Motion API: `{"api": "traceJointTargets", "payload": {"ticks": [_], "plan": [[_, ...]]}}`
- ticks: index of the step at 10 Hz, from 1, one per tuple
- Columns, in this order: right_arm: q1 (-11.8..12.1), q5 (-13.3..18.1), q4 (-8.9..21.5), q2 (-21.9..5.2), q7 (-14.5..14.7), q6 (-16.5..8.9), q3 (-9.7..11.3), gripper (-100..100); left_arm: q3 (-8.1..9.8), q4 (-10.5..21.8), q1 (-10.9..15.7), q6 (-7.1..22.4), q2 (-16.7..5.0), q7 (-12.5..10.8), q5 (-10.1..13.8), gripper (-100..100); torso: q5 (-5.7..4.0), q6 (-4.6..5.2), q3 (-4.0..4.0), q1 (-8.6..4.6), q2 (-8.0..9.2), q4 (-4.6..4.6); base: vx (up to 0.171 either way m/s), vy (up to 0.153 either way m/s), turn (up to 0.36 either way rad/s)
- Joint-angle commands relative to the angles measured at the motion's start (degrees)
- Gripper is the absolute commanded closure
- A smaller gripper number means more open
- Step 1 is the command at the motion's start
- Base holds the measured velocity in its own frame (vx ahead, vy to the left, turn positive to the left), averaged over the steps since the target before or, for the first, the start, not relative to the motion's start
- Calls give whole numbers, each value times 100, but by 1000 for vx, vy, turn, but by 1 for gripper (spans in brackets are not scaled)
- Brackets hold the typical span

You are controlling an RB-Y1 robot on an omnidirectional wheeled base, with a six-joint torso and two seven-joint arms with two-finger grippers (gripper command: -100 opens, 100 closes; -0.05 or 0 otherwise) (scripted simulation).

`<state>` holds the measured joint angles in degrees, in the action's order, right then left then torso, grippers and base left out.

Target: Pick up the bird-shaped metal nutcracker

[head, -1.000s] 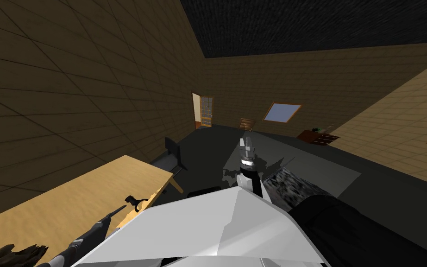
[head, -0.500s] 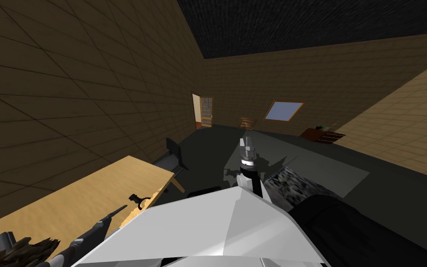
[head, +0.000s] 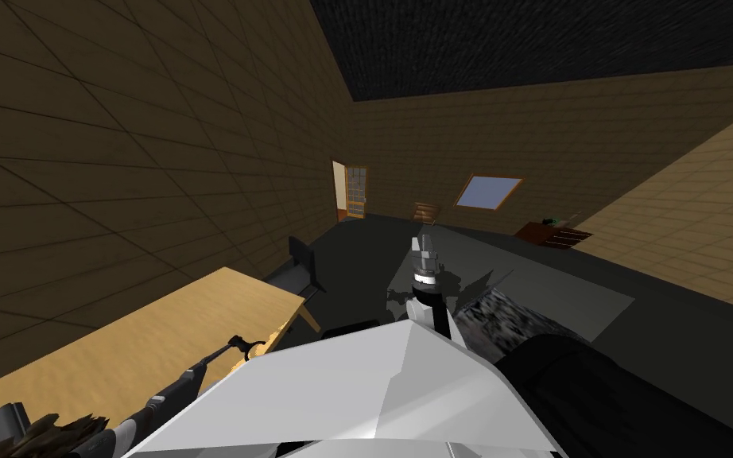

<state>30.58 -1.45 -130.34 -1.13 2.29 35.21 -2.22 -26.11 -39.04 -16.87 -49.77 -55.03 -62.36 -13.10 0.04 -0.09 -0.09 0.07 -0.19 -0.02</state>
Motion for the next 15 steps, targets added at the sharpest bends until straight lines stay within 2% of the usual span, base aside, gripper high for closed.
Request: {"api": "traceJointTargets", "payload": {"ticks": [1, 8, 9, 10, 15], "plan": [[0, 0, 0, 0, 0, 0, 0, 0, 6, -11, 10, 3, 24, 12, -17, -100, 0, 0, 0, 0, 0, 0, 6, 4, 11], [0, 0, 0, 0, 0, 0, 0, 0, 7, -24, 17, 5, 37, 13, -23, -100, -1, 0, 0, -4, 1, 0, 10, -2, -9], [0, 0, 0, 0, 0, 0, 0, 0, 7, -24, 17, 5, 37, 13, -23, 0, -1, 0, 2, -3, 3, 1, 0, 0, 0], [0, 0, 0, 0, 0, 0, 0, 0, 18, 211, 166, -8, 157, -2, -52, -100, -1, 0, 2, -2, 4, 1, -25, -25, -87], [-1, 0, 0, 0, 0, 0, 0, 0, 45, 760, 511, -40, 437, -37, -121, -100, -3, 1, 8, -11, 13, 3, -27, -27, -88]]}}
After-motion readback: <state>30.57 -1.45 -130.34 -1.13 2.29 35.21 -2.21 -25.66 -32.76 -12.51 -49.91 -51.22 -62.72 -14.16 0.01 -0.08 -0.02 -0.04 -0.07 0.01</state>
